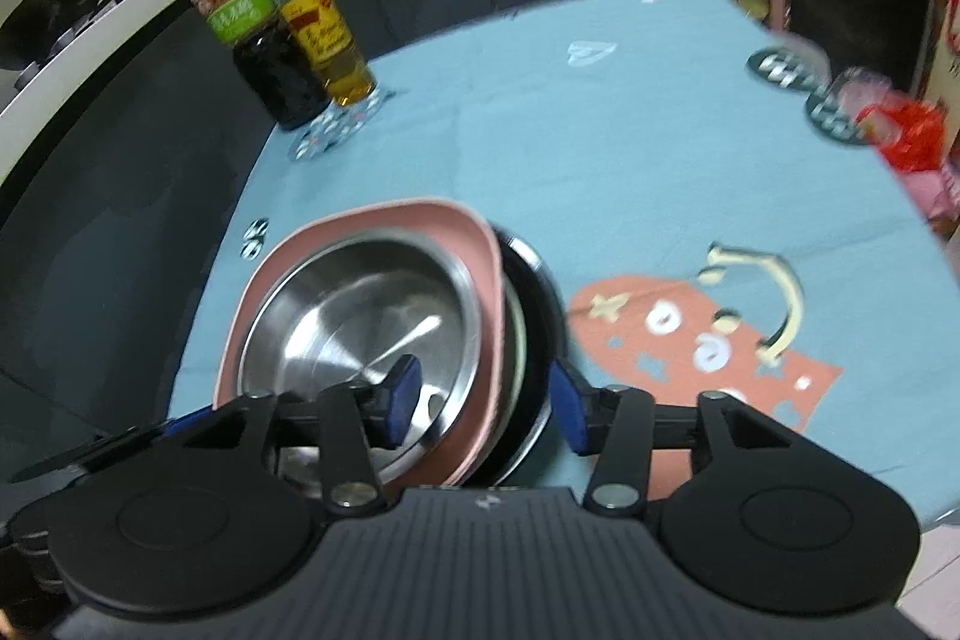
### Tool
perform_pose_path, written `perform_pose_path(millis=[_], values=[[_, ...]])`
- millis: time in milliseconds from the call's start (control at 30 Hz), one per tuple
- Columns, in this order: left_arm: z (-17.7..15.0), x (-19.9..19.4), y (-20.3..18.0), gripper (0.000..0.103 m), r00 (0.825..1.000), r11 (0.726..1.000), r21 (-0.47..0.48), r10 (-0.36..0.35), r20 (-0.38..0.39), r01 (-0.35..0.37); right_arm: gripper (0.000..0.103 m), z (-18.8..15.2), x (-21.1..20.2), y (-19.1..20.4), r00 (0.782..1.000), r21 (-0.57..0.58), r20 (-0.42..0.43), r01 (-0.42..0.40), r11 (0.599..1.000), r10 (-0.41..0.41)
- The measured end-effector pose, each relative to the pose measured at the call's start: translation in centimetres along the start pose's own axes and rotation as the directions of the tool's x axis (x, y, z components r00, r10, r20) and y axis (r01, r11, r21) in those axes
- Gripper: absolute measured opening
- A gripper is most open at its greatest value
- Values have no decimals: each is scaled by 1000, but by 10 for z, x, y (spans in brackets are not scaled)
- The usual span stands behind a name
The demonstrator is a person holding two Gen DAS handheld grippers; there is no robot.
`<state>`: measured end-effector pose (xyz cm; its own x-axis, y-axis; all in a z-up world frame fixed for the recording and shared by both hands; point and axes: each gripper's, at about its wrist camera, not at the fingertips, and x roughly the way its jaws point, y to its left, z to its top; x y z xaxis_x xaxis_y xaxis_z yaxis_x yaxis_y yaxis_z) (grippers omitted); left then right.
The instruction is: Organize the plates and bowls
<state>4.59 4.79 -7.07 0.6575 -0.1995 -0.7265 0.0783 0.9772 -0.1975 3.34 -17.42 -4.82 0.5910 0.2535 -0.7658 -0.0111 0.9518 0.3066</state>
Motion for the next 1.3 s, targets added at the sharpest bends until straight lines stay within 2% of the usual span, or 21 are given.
perform_pose_path(millis=[67,300,533,700,833,1200,1300], values=[[0,-3,0,43,1000,1000,-2,2,7,-2,55,1,-1,-2,1000,6,9,0,1000,0],[1,-5,7,44,1000,1000,-20,16,13,-16,55,-1,7,-8,999,35,-26,-18,999,19],[-1,1,13,54,1000,999,-37,22,14,-22,57,-2,10,-14,999,75,-45,-27,997,30],[-1,7,16,56,1000,998,-61,1,-5,-1,58,-3,14,-17,997,98,-60,-37,994,43],[-1,12,17,62,1000,998,-69,0,-15,-1,59,-3,15,-18,997,103,-66,-42,994,49],[0,18,15,64,1000,998,-70,-8,-23,6,60,-2,22,-20,995,111,-81,-42,993,51],[0,19,16,68,1000,998,-66,-4,-20,2,60,-1,24,-19,995,112,-82,-42,993,51]])
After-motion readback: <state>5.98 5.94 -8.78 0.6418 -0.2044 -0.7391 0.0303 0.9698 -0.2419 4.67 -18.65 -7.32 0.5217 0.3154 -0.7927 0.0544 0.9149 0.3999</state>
